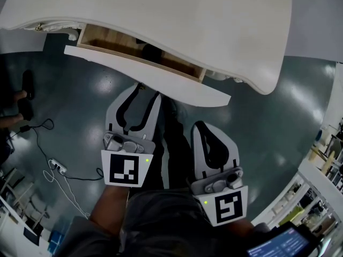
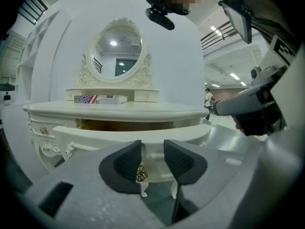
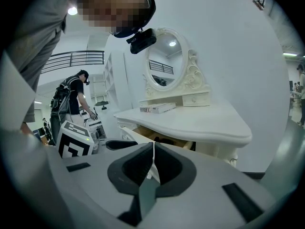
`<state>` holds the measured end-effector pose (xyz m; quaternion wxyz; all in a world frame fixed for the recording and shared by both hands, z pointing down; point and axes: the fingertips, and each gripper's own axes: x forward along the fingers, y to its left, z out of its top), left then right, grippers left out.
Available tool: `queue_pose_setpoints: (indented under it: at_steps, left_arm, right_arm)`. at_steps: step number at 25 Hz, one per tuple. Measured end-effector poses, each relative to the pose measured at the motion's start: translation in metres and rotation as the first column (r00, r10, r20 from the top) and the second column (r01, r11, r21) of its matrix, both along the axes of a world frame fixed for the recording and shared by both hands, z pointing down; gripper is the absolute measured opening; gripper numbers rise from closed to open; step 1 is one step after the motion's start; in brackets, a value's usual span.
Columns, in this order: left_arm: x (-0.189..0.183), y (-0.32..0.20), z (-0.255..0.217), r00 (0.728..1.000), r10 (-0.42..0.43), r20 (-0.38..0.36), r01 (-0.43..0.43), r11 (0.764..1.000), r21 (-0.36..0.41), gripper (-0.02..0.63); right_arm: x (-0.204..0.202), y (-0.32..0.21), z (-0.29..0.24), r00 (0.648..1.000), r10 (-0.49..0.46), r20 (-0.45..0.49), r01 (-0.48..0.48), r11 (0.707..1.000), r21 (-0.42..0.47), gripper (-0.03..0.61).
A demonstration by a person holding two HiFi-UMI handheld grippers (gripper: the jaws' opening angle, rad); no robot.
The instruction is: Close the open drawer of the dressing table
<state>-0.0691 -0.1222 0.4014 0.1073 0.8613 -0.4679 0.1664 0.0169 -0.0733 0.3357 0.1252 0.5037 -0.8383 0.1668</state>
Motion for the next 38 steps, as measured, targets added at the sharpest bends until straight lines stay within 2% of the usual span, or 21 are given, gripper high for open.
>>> queue_pose_setpoints:
  at_steps: [9, 33, 38]
  left_arm:
    - [0.011, -0.010, 0.004, 0.999, 0.025, 0.027, -0.025, 1.000, -0.003, 0.160]
    - [0.013, -0.038, 0.011, 1.000, 0.007, 0.019, -0.007, 1.000, -0.005, 0.160]
    - [0.029, -0.041, 0.004, 1.000, 0.014, 0.023, -0.014, 1.000, -0.002, 0.160]
  right_arm:
    - [0.009, -0.010, 0.002, 1.000, 0.009, 0.000, -0.009, 1.000, -0.007, 0.015]
    - [0.017, -0.031, 0.012, 1.000, 0.026, 0.008, -0.026, 0.999, -0.020, 0.015]
    - [0.033, -0.032, 0.005, 0.999, 0.031, 0.011, -0.031, 0.999, -0.018, 0.015]
